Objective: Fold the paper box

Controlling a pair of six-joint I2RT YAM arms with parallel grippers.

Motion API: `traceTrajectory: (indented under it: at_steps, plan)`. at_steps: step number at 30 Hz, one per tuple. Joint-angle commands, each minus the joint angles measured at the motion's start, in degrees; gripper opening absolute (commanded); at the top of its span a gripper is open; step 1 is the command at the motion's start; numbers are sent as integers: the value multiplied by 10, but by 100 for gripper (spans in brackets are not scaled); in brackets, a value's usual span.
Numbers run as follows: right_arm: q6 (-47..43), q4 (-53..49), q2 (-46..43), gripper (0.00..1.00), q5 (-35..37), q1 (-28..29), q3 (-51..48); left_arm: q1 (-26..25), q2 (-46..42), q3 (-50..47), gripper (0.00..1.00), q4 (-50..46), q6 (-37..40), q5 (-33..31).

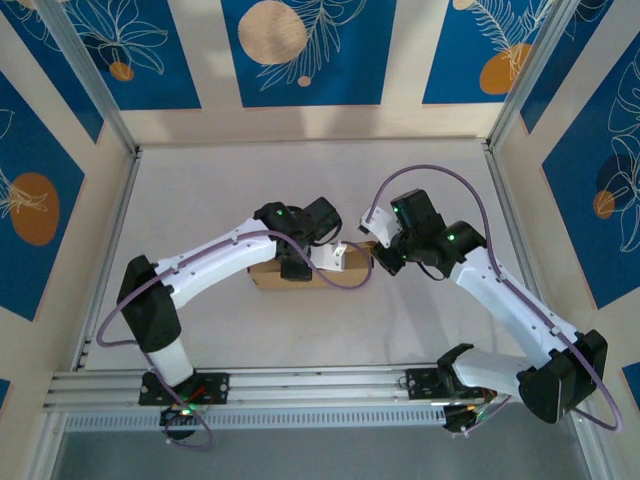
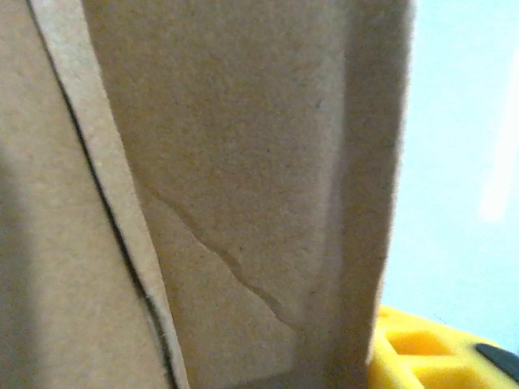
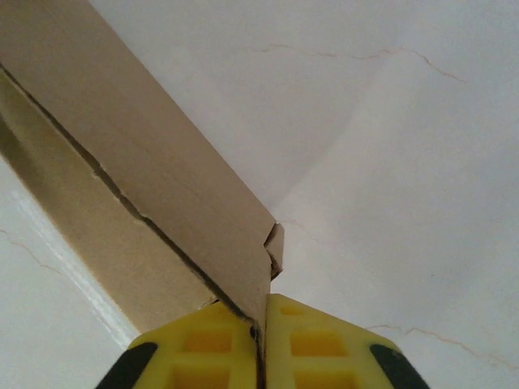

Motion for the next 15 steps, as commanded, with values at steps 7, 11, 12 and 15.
traceTrajectory:
  at_steps: [7, 11, 12, 15]
  plan:
    - [19, -15, 27, 0, -13, -8, 38, 6, -30, 7, 76, 57, -37, -9]
    - [20, -8, 40, 0, -9, -12, 42, 17, -67, 3, 77, 77, -71, 3]
    - [18, -7, 43, 0, -6, -12, 43, 20, -82, 3, 77, 79, -82, 9]
    - [14, -5, 49, 0, 5, -13, 48, 34, -134, -10, 77, 92, -122, 32]
